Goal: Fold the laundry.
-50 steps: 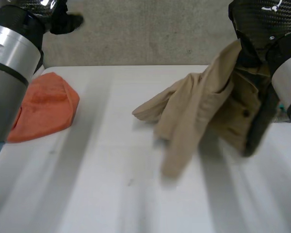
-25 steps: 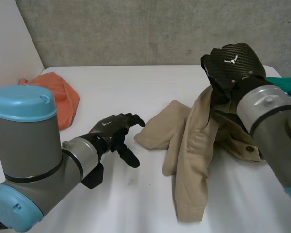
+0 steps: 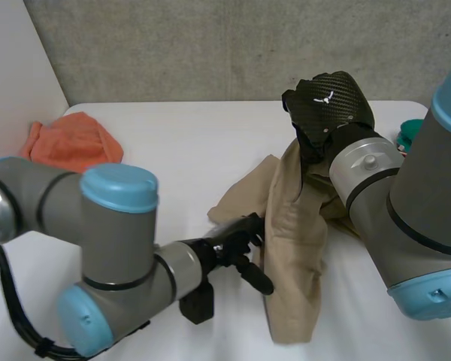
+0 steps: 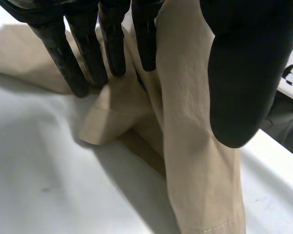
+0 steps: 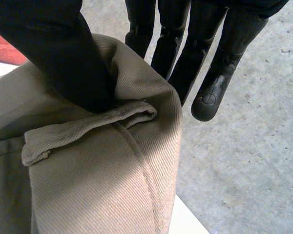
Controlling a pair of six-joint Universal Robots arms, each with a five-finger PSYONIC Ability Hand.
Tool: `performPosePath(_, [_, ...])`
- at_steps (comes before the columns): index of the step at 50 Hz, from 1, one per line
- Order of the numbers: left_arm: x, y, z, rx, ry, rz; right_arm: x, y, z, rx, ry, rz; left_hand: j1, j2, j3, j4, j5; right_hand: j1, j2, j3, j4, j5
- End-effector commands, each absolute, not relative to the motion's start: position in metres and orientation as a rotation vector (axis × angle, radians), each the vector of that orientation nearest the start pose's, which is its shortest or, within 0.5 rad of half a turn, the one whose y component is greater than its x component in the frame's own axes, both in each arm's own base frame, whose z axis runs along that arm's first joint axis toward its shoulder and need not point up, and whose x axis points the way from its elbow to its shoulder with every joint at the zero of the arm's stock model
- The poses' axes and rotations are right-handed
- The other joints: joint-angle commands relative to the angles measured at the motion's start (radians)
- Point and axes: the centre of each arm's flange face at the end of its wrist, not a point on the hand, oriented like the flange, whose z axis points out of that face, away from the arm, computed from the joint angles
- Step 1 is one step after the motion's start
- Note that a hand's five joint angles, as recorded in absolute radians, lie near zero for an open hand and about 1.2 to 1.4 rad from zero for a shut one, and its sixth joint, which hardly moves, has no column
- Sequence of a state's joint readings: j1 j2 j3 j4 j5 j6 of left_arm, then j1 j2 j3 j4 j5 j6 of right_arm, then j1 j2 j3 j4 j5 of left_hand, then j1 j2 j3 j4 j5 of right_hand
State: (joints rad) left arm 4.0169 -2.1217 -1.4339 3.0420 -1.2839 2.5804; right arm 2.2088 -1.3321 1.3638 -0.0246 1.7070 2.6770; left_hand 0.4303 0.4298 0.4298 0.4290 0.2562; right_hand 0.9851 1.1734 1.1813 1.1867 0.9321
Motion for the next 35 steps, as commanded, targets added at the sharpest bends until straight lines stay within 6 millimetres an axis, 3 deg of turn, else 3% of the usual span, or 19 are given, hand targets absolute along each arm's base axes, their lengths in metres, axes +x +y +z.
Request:
performPosePath(1, [-0.365,-0.172,0.152,-0.285,-2.127,0.802,0.308,-0.218,0.297,-1.026,1.961,-2.200,0.206,0.206,0.206,0.207,0.205,0.411,0.223,0.215,0.210,0.290])
performPosePath(5, [-0.367,-0.173,0.144,-0.251,-2.137,0.773,0.305,-0.218,0.292,-1.030,1.982,-2.186,0.414,0.414,0.414,0.415,0.413,0.411,0.223,0.215,0.210,0.290])
performPosePath(6, [-0.368,-0.173,0.144,-0.252,-2.138,0.775,0.305,-0.219,0.291,-1.031,1.986,-2.184,0.656,0.656,0.656,0.657,0.655,0.411,0.223,0.215,0.210,0.290])
performPosePath(9, [-0.365,-0.176,0.143,-0.229,-2.161,0.816,0.302,-0.217,0.292,-1.034,1.995,-2.183,0.965,0.966,0.966,0.967,0.965,0.411,0.223,0.215,0.210,0.290])
performPosePath(13, [-0.358,-0.183,0.156,-0.186,-2.170,0.906,0.296,-0.212,0.300,-1.036,1.984,-2.204,0.966,0.966,0.966,0.967,0.966,0.411,0.223,0.215,0.210,0.290])
performPosePath(19, [-0.327,-0.211,0.231,-0.177,-2.035,1.204,0.286,-0.197,0.320,-1.124,1.941,-2.262,0.966,0.966,0.966,0.967,0.966,0.411,0.223,0.215,0.210,0.290])
performPosePath(24, [-0.291,-0.229,0.315,-0.303,-1.859,1.626,0.280,-0.203,0.341,-1.105,1.880,-2.382,0.966,0.966,0.966,0.967,0.966,0.411,0.223,0.215,0.210,0.290])
performPosePath(27, [-0.284,-0.224,0.357,-0.366,-1.725,1.818,0.278,-0.210,0.361,-1.054,1.804,-2.462,0.966,0.966,0.966,0.967,0.966,0.411,0.223,0.215,0.210,0.290])
performPosePath(30, [-0.279,-0.222,0.379,-0.366,-1.653,1.903,0.275,-0.209,0.381,-0.986,1.712,-2.542,0.966,0.966,0.966,0.967,0.966,0.411,0.223,0.215,0.210,0.290])
performPosePath(35, [-0.263,-0.197,0.431,-0.335,-1.468,2.047,0.263,-0.207,0.406,-0.882,1.614,-2.664,0.966,0.966,0.966,0.967,0.966,0.411,0.223,0.215,0.210,0.290])
